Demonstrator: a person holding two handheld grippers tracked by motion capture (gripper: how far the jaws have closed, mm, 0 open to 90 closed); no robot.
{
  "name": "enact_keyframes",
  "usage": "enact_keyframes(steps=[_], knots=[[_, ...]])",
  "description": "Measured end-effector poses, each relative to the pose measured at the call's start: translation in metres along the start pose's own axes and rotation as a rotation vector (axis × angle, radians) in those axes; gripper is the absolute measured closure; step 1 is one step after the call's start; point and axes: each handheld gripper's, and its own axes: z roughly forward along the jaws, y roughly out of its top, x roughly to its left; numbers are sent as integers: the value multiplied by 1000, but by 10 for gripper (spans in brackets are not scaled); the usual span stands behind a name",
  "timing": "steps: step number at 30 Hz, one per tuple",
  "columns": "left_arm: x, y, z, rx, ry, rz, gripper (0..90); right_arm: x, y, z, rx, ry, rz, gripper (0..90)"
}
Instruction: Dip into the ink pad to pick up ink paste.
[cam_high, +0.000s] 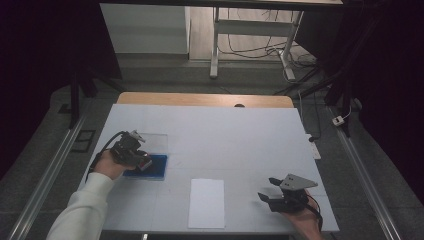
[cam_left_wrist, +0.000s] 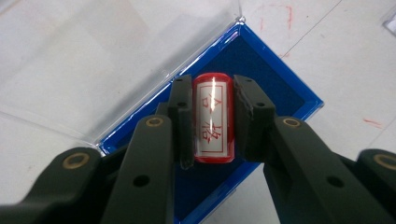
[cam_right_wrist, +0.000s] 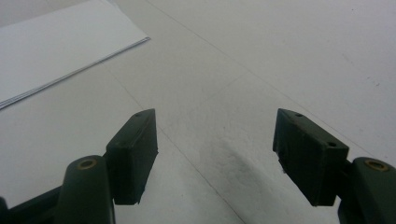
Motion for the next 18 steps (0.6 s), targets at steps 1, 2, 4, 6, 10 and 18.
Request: enact_keyframes(steps=[1, 2, 4, 6, 10, 18], knots=[[0, 0, 0, 0, 0, 0, 710, 0, 0, 0, -1, -1, -1, 308], [0, -1, 0, -6, 2, -5, 711, 1, 0, 0, -2, 2, -1, 308], [-1, -4, 1, -23, 5, -10, 711, 1, 1, 1, -4, 5, -6, 308], [-1, -5, 1, -29, 7, -13, 711, 2, 1, 1, -5, 5, -7, 307], [-4, -4, 3, -24, 22, -3, 712, 3, 1, 1, -2, 6, -12, 307], [-5, -4, 3, -22, 31, 10, 714, 3, 2, 1, 3, 7, -13, 307]])
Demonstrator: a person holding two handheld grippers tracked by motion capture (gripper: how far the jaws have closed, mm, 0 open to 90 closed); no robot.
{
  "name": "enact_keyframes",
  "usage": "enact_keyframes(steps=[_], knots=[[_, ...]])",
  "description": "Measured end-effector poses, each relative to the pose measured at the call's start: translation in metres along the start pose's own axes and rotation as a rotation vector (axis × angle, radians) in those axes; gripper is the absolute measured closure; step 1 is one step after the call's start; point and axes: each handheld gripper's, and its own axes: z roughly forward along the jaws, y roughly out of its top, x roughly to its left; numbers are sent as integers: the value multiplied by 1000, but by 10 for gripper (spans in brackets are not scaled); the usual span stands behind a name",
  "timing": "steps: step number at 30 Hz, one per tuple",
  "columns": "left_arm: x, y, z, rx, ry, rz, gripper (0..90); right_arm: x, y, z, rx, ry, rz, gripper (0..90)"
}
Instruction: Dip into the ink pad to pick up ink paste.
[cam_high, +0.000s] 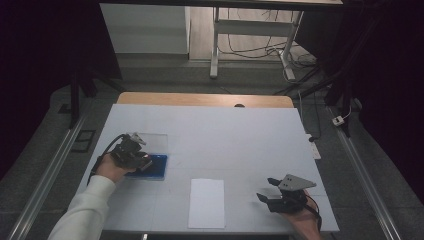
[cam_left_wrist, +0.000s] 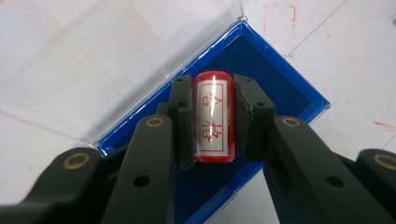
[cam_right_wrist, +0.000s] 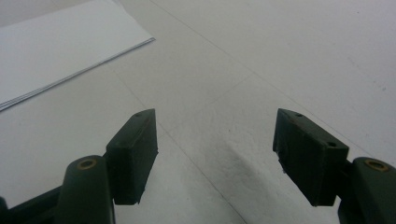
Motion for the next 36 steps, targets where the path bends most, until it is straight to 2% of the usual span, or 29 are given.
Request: enact_keyframes(steps=[20, 25, 31, 33, 36], knots=[[-2, -3, 1, -24, 9, -7, 712, 0, 0, 2, 4, 1, -6, 308], [-3, -3, 0, -24, 13, 8, 709, -1, 0, 1, 4, -2, 1, 308], [-4, -3, -5, -63, 22, 7, 705, -1, -1, 1, 1, 1, 3, 308], [-4, -1, -7, -92, 27, 5, 704, -1, -1, 2, 3, 1, -1, 308], [-3, 3, -15, -139, 12, -13, 705, -1, -1, 2, 4, 0, -4, 308]])
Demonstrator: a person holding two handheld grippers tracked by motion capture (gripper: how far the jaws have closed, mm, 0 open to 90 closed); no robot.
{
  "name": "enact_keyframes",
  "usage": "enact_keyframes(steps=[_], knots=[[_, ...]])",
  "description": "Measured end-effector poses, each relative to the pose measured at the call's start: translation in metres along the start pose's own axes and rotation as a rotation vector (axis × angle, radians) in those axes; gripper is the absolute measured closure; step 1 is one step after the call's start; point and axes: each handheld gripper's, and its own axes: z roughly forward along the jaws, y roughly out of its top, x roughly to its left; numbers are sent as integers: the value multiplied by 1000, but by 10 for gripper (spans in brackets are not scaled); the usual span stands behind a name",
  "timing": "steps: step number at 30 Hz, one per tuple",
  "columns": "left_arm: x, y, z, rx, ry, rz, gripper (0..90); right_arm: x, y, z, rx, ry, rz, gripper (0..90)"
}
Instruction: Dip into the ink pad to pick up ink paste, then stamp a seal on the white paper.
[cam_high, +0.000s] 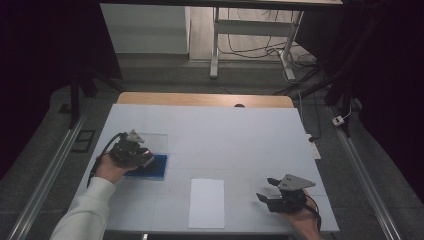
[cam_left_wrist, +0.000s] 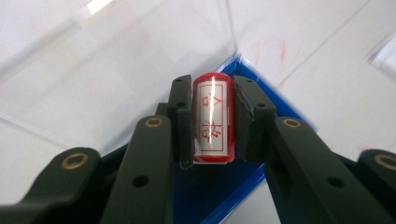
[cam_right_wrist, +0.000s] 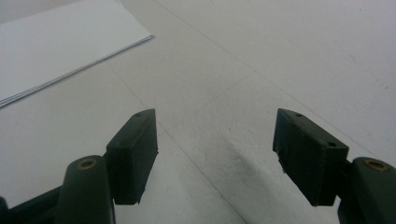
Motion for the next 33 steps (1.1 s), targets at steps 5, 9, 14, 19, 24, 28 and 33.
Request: enact_keyframes(steps=[5, 9, 14, 19, 24, 28, 33], knots=[[-3, 5, -13, -25, -18, 14, 704, -1, -1, -1, -4, -1, 7, 308], [-6, 4, -21, -57, -50, 18, 704, -1, -1, -1, -6, 0, 6, 309], [-9, 4, -25, -68, -68, 16, 704, -1, -1, -1, -10, 0, 5, 309], [-16, 7, -25, -82, -94, 35, 704, -2, -3, -2, -14, -2, 9, 310], [-27, 11, -23, -76, -112, 64, 704, -1, -2, -2, -15, -4, 4, 310], [-33, 14, -23, -79, -127, 80, 704, -1, -2, -2, -14, -4, 1, 310], [-40, 19, -22, -84, -159, 92, 704, -2, -3, -1, -3, -7, 2, 310]])
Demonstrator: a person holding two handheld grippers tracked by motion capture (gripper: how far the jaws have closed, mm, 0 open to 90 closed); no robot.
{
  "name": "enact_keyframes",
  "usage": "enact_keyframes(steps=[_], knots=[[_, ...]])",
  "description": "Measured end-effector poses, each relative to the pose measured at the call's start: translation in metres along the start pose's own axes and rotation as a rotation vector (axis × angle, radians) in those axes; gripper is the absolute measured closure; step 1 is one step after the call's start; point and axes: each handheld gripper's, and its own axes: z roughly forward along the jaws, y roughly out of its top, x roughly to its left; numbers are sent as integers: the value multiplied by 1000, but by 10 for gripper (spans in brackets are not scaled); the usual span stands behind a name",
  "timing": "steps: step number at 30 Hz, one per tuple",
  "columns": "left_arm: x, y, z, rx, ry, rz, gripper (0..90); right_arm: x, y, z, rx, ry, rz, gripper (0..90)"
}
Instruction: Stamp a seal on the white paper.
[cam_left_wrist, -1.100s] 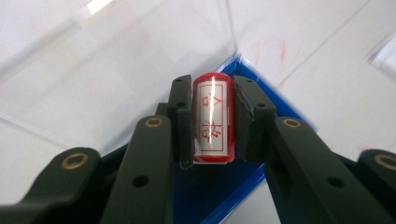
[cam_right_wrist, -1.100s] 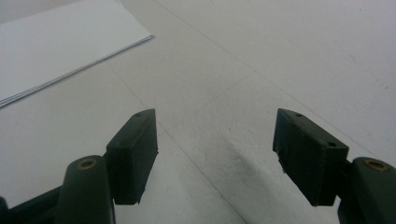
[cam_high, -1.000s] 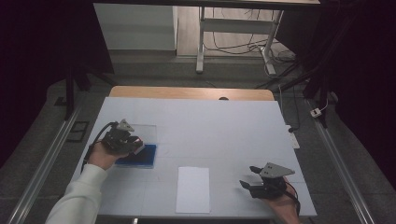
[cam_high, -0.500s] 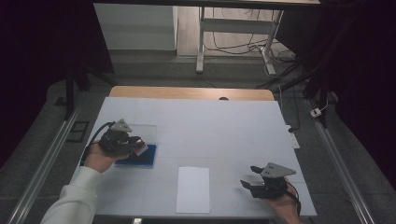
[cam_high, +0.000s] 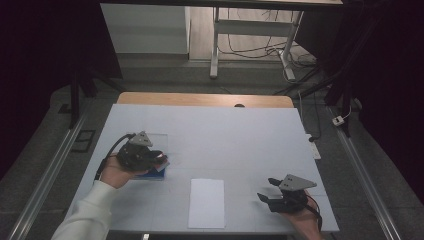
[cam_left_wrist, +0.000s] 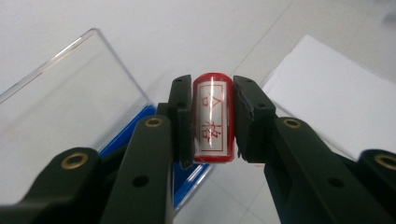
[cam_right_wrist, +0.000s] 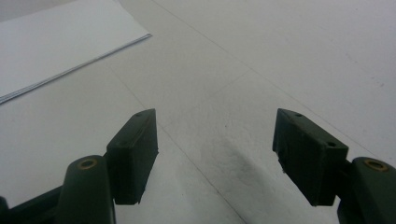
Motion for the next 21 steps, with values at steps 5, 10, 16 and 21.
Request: enact_keyframes(steps=[5, 10, 16, 21], knots=[[-10, 7, 4, -14, -36, 20, 704, 1, -1, -2, 1, -2, 4, 310], [-20, 15, 10, -8, -69, 51, 704, 0, -2, -3, -7, -1, 8, 310], [-30, 16, 15, -5, -92, 69, 704, 1, -1, -3, -4, -4, 5, 311], [-39, 19, 18, -5, -107, 92, 704, 2, -1, -3, 1, -11, 0, 311]])
